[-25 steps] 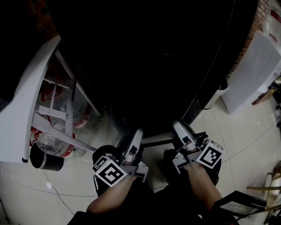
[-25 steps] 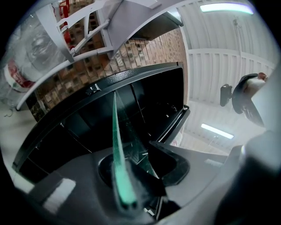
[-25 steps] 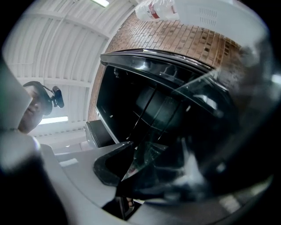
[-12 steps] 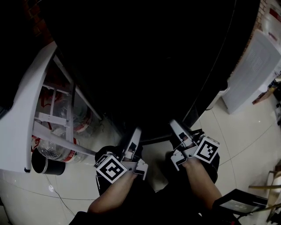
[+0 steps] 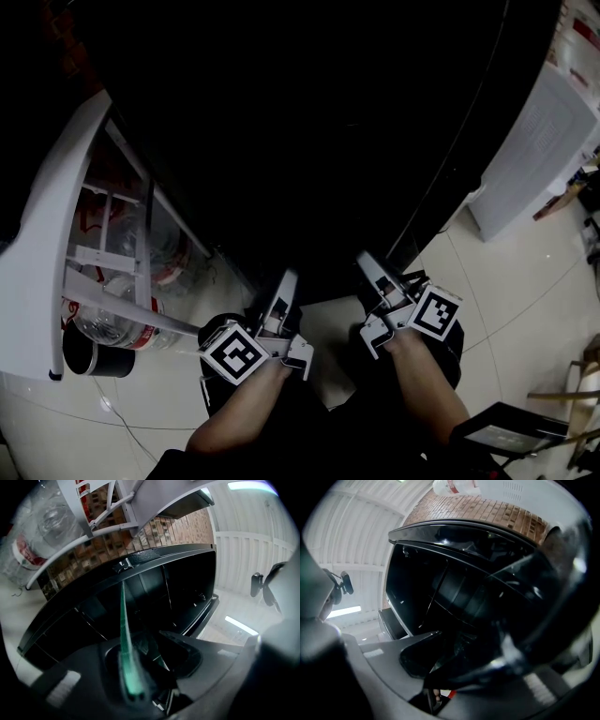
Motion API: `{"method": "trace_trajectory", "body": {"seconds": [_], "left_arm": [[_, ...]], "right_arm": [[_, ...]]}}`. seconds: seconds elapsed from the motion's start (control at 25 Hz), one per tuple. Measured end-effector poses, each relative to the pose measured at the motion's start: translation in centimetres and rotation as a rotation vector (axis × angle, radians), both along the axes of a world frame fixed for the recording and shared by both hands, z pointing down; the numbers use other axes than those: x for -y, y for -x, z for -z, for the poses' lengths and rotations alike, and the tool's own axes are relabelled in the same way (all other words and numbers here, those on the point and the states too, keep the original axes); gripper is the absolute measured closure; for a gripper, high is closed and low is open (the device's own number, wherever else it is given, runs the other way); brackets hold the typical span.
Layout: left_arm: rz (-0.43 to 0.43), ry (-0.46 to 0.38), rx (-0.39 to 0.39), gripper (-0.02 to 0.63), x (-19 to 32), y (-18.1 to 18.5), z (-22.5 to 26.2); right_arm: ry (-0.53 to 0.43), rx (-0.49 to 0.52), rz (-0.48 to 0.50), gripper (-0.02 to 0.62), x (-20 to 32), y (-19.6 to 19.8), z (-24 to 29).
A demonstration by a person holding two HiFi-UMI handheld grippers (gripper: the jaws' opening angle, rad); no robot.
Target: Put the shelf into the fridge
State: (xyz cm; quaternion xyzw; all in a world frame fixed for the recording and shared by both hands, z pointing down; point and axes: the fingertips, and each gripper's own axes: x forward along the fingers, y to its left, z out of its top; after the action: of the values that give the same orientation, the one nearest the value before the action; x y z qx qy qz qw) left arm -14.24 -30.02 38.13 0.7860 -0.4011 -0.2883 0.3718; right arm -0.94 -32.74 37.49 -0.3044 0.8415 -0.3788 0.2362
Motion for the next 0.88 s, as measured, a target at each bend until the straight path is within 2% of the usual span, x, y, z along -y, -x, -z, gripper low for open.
{"method": "trace_trajectory", "body": {"seconds": [0.2, 0.68, 0.88], "left_arm": [[-0.006, 0.036, -0.053, 0.535, 0.4, 0.0, -0.8], [0.0, 0.033, -0.051, 0.531, 1.1, 0.0, -0.6], [0.009, 0.031, -0.023, 0.534, 0.9, 0.0, -0.5]], "right_arm": [[0.019, -0.012, -0.002, 0.499, 0.6, 0.1, -0.5], [0.033, -0.008, -0.003, 0.499, 1.4, 0.1, -0.6], [0.045, -0.001, 0.001, 0.5, 1.7, 0.0, -0.7]]}}
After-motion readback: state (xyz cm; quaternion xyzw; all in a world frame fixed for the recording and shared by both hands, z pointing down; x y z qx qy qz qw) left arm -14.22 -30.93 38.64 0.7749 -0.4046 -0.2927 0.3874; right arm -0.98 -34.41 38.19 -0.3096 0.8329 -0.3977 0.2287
